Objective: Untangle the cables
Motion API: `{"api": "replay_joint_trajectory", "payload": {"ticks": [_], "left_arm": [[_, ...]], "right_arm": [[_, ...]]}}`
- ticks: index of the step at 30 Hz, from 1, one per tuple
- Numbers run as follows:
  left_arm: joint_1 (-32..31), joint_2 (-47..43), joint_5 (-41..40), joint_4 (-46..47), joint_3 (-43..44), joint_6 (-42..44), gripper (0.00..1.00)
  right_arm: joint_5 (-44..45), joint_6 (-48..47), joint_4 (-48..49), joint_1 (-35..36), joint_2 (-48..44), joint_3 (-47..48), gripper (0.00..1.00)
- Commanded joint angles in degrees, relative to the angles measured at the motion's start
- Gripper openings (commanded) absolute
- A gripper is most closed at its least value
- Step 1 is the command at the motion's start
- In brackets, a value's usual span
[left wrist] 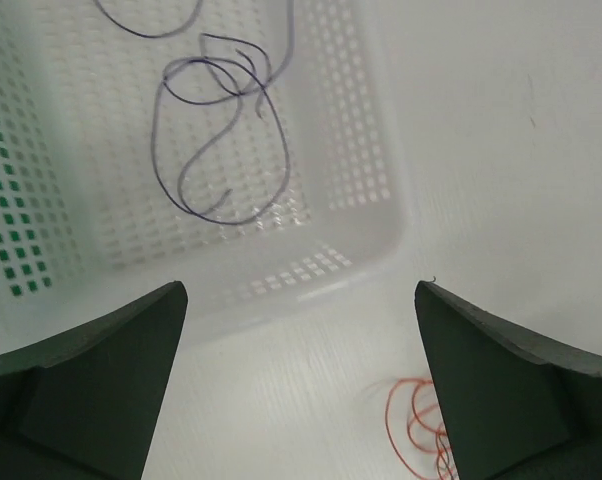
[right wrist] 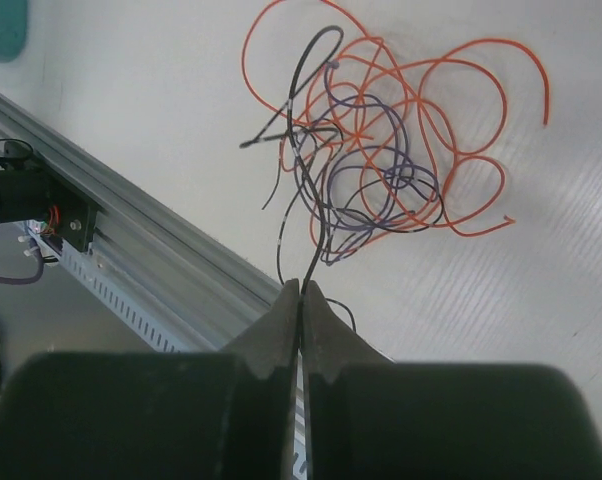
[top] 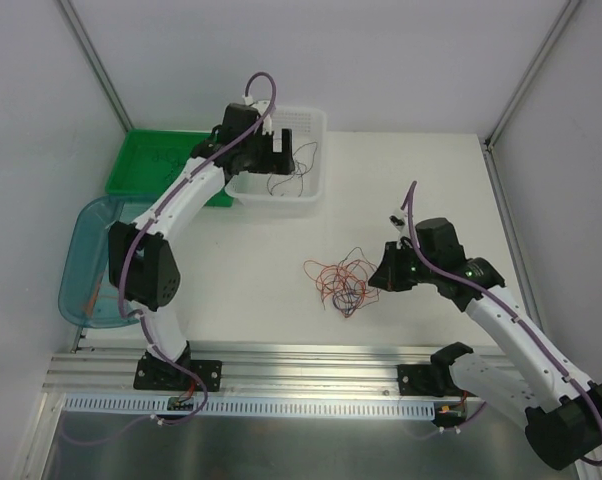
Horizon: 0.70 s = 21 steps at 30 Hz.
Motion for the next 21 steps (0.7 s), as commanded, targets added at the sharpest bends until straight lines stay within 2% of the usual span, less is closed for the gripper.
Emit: {"api": "replay_joint_trajectory", "payload": {"ticks": [1, 6, 12, 16, 21], "left_arm": [[-4.6, -15.4, 6.9, 2.7, -8.4, 1.6, 0.99], [-14.6, -26.5, 5.9, 3.0, -22.9, 2.8, 0.99], [-21.8, -40.0, 4.3, 6.0, -38.5, -3.4, 0.98], [-25.5, -48.9, 2.6, 7.1, -44.7, -4.6, 0.98], [-25.8, -54.9, 1.8, 7.4, -48.5, -4.6, 0.98]], "right_arm": [[-0.6, -0.6, 0.1, 1.1, 0.5, 4.2, 0.02], [0.1, -0.2, 0.2, 2.7, 0.9, 7.9, 0.02], [0.1, -0.7, -1.4, 3.8, 1.5, 17.4, 0.02], [-0.3, -2.1, -3.9, 3.8, 4.9, 28.6, 0.02], [-1.0, -3.1, -2.9, 3.8, 9.0, 47.1, 0.02]]}}
